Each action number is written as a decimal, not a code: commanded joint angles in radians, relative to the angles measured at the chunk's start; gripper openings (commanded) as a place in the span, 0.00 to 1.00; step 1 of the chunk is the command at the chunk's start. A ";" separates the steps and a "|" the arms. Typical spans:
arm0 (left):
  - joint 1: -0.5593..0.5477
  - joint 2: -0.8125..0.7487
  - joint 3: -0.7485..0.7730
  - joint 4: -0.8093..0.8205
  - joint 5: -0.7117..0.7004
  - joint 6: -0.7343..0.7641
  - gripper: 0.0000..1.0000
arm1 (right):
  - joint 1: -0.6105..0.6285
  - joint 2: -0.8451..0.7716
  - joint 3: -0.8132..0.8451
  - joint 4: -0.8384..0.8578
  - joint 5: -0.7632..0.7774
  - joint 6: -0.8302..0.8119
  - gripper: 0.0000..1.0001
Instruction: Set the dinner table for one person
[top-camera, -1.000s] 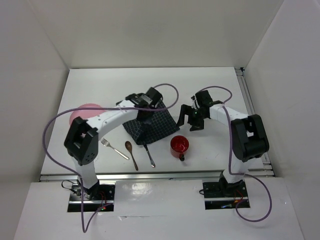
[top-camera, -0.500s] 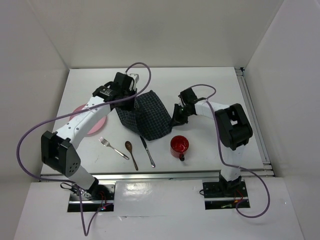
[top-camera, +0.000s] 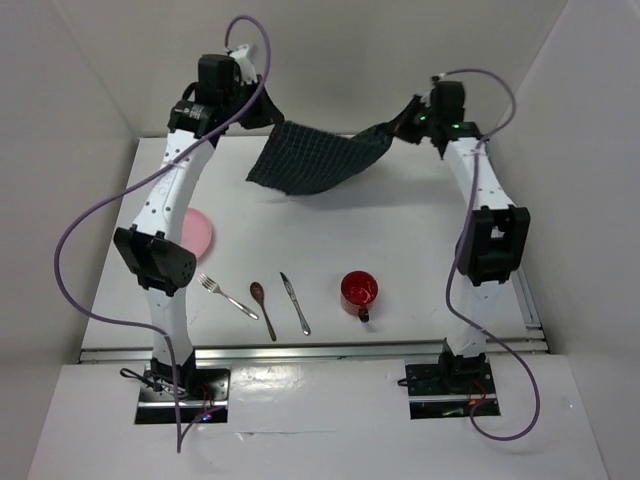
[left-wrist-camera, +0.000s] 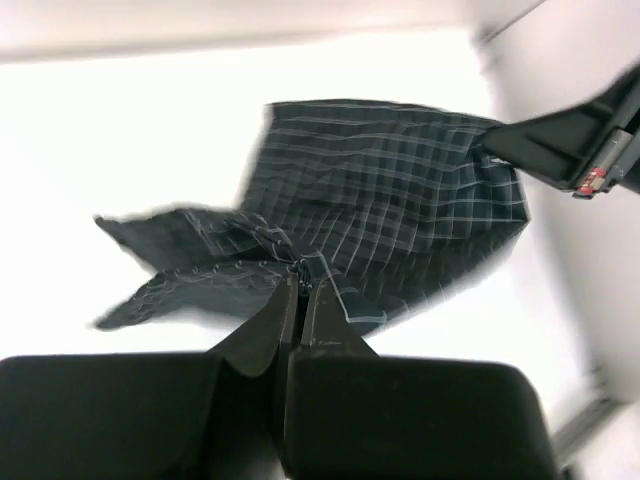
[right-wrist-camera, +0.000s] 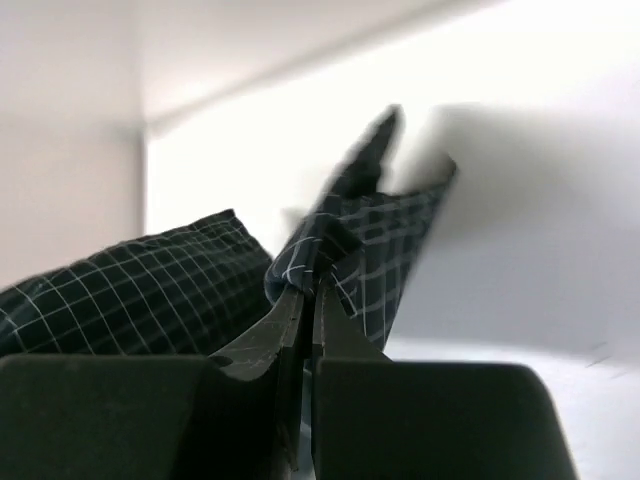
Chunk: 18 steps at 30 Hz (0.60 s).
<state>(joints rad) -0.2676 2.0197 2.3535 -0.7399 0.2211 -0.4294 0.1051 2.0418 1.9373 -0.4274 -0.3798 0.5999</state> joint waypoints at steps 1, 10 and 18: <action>0.060 -0.027 0.041 0.149 0.205 -0.120 0.00 | -0.070 -0.093 0.025 -0.002 -0.064 0.060 0.00; 0.102 -0.271 -0.631 0.491 0.273 -0.226 0.00 | -0.081 -0.475 -0.728 0.171 0.022 -0.015 0.00; 0.102 -0.374 -1.106 0.378 0.204 -0.151 0.78 | -0.036 -0.589 -1.160 0.208 0.053 -0.043 1.00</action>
<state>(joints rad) -0.1722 1.6722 1.2896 -0.3111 0.4667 -0.6216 0.0578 1.4982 0.7918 -0.2611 -0.3614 0.5781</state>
